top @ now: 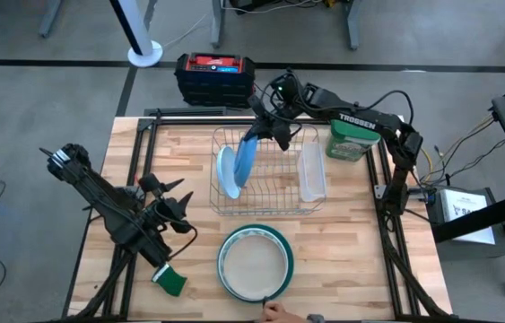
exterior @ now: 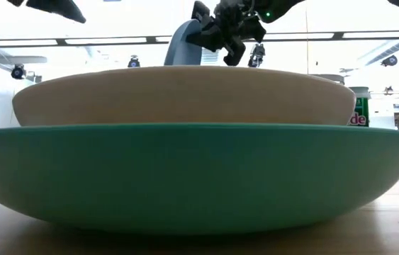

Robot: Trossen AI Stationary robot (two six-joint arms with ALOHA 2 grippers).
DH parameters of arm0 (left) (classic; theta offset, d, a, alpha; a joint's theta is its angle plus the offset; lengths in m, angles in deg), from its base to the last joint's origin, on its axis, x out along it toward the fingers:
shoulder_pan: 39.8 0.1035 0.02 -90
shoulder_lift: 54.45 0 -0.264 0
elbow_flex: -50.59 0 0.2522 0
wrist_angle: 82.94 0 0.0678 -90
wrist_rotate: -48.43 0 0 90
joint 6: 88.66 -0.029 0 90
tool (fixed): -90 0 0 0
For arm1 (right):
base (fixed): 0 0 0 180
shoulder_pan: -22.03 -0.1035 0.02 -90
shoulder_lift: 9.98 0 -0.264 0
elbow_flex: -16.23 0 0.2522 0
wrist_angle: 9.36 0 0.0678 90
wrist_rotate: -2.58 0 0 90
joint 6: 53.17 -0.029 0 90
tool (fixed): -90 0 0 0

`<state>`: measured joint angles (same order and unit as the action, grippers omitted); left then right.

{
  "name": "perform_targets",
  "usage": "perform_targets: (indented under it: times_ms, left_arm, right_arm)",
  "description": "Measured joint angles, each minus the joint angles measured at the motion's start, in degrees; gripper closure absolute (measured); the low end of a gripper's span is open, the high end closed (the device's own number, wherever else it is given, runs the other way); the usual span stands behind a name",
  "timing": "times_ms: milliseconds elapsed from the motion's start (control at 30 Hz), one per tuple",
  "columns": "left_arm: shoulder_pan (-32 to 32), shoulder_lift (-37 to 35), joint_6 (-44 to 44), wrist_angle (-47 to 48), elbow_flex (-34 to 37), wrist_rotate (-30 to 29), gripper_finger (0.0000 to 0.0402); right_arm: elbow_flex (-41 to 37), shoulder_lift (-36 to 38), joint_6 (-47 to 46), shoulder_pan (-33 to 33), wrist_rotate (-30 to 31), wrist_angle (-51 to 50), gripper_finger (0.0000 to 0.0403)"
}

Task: Sort dishes
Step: Put the blue plate in the dish rack

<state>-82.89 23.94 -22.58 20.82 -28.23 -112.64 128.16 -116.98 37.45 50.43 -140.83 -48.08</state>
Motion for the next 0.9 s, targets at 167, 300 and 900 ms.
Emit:
perform_targets:
  times_ms: [167, 300, 900]
  left_arm:
    - [0.0, 0.0, 0.2, 0.0, 1.7, 0.0, 0.0197]
    - [0.0, 0.0, -1.9, 0.0, 3.2, 0.1, 0.0197]
    - [0.0, -0.7, -4.1, 0.0, 3.4, 3.1, 0.0197]
  right_arm:
    - [-1.0, 0.0, 2.7, 0.0, 0.0, -0.4, 0.0400]
    - [-1.8, -0.1, 3.1, 0.0, -0.1, -0.5, 0.0400]
    - [-4.6, -0.1, 2.9, -1.4, -0.5, 4.6, 0.0400]
